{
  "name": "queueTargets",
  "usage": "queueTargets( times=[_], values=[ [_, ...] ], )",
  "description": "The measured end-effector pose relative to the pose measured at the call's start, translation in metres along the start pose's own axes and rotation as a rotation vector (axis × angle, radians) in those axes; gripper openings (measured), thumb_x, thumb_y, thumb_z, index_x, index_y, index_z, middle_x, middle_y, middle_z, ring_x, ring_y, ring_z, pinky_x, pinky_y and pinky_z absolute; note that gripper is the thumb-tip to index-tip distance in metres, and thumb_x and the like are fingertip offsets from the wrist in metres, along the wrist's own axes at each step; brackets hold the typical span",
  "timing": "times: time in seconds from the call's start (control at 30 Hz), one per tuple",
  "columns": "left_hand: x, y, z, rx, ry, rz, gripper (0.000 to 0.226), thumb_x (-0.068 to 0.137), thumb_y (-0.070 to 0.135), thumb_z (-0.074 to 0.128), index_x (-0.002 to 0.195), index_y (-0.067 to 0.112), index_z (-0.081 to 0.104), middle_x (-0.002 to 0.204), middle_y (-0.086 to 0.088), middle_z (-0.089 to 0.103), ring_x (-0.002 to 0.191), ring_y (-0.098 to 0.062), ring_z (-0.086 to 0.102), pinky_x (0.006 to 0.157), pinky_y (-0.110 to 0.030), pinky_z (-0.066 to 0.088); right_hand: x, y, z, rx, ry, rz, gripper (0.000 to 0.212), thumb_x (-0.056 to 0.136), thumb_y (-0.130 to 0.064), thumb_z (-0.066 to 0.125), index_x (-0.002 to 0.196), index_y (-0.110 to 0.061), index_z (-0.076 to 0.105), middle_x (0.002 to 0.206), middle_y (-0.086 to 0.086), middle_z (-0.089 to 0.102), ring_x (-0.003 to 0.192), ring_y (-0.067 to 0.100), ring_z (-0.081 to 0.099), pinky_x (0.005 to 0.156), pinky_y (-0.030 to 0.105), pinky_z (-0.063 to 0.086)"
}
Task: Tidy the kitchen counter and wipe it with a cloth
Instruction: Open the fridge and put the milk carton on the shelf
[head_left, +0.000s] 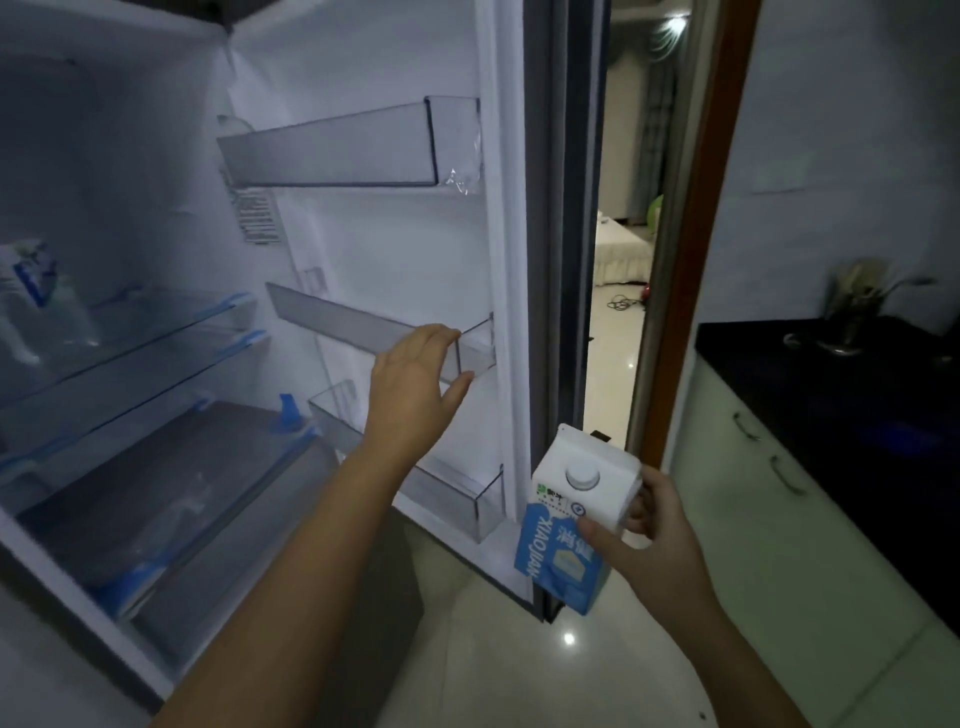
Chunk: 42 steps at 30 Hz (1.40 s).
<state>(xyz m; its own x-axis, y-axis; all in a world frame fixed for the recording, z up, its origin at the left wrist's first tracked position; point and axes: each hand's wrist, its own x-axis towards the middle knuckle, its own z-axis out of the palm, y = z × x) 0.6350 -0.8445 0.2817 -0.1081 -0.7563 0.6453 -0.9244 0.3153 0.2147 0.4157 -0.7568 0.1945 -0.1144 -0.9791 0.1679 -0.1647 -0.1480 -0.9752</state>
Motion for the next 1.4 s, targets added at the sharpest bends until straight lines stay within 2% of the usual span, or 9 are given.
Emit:
queueTargets(
  times=[0.2,0.33,0.43,0.53,0.7,0.83,1.17,1.33,1.4],
  values=[
    [0.02,0.018,0.02,0.02,0.0,0.029,0.044,0.084,0.026,0.062,0.121,0.006,0.054,0.124,-0.015,0.058,0.111,-0.032,0.054,0.094,-0.04,0.043,0.007,-0.001,-0.002,-0.006,-0.01,0.048,0.053,0.071,-0.02,0.076,0.106,-0.036,0.04,0.119,0.0,0.054,0.113,0.02,0.052,0.085,0.042,0.054],
    [0.022,0.016,0.019,0.001,-0.023,0.049,0.046,0.088,0.027,0.057,0.128,0.007,0.049,0.13,-0.014,0.054,0.118,-0.031,0.049,0.099,-0.039,0.039,0.013,-0.002,0.009,-0.043,-0.047,0.054,0.055,0.073,-0.021,0.074,0.112,-0.032,0.036,0.112,-0.008,0.052,0.105,0.012,0.053,0.061,0.016,0.052],
    [0.009,0.002,0.006,-0.078,-0.019,0.035,0.048,0.089,0.029,0.051,0.132,0.01,0.046,0.134,-0.012,0.052,0.123,-0.028,0.047,0.103,-0.039,0.036,0.017,-0.005,0.029,-0.045,-0.113,0.057,0.052,0.075,-0.018,0.072,0.109,-0.031,0.035,0.096,-0.019,0.049,0.083,-0.001,0.052,0.05,0.01,0.05],
    [-0.02,-0.03,-0.018,-0.06,0.1,-0.038,0.045,0.087,0.035,0.045,0.122,0.009,0.055,0.124,-0.011,0.059,0.114,-0.028,0.054,0.096,-0.036,0.041,0.024,-0.002,0.065,-0.011,-0.202,0.059,0.052,0.074,-0.013,0.072,0.109,-0.03,0.038,0.095,-0.023,0.049,0.087,0.001,0.054,0.053,0.01,0.052],
    [-0.098,-0.115,-0.068,0.03,0.21,-0.251,0.04,0.083,0.033,0.044,0.113,0.011,0.059,0.117,-0.01,0.062,0.107,-0.016,0.047,0.092,-0.026,0.036,0.036,0.003,0.162,-0.002,-0.366,0.057,0.051,0.072,-0.015,0.075,0.11,-0.025,0.042,0.106,-0.007,0.058,0.099,0.011,0.057,0.057,0.012,0.053],
    [-0.139,-0.189,-0.112,0.162,0.285,-0.412,0.043,0.083,0.031,0.043,0.112,0.004,0.059,0.118,-0.017,0.06,0.109,-0.021,0.046,0.096,-0.029,0.036,0.047,-0.006,0.253,0.055,-0.468,0.055,0.05,0.072,-0.009,0.074,0.109,-0.019,0.043,0.098,-0.012,0.056,0.089,0.005,0.058,0.052,0.004,0.047],
    [-0.144,-0.296,-0.166,0.372,0.581,-0.623,0.06,0.08,0.027,0.058,0.132,0.004,0.038,0.139,-0.025,0.039,0.128,-0.026,0.031,0.106,-0.03,0.026,0.099,-0.057,0.43,0.242,-0.638,-0.046,0.046,0.072,0.0,0.072,0.105,-0.02,0.046,0.1,-0.011,0.059,0.092,0.005,0.06,0.056,0.012,0.054],
    [-0.108,-0.316,-0.181,0.361,0.667,-0.644,0.071,0.08,0.042,0.047,0.139,0.009,0.025,0.145,-0.019,0.032,0.132,-0.019,0.024,0.108,-0.027,0.021,0.141,-0.107,0.498,0.331,-0.764,-0.202,0.056,0.07,-0.005,0.075,0.116,-0.019,0.046,0.107,-0.008,0.06,0.098,0.009,0.061,0.075,0.025,0.058],
    [-0.097,-0.322,-0.185,0.37,0.715,-0.616,0.07,0.08,0.04,0.047,0.139,0.009,0.025,0.143,-0.019,0.034,0.131,-0.019,0.027,0.109,-0.025,0.023,0.154,-0.128,0.525,0.398,-0.845,-0.254,0.058,0.071,-0.001,0.073,0.118,-0.018,0.045,0.112,-0.003,0.059,0.099,0.009,0.061,0.074,0.022,0.056]
  ],
)
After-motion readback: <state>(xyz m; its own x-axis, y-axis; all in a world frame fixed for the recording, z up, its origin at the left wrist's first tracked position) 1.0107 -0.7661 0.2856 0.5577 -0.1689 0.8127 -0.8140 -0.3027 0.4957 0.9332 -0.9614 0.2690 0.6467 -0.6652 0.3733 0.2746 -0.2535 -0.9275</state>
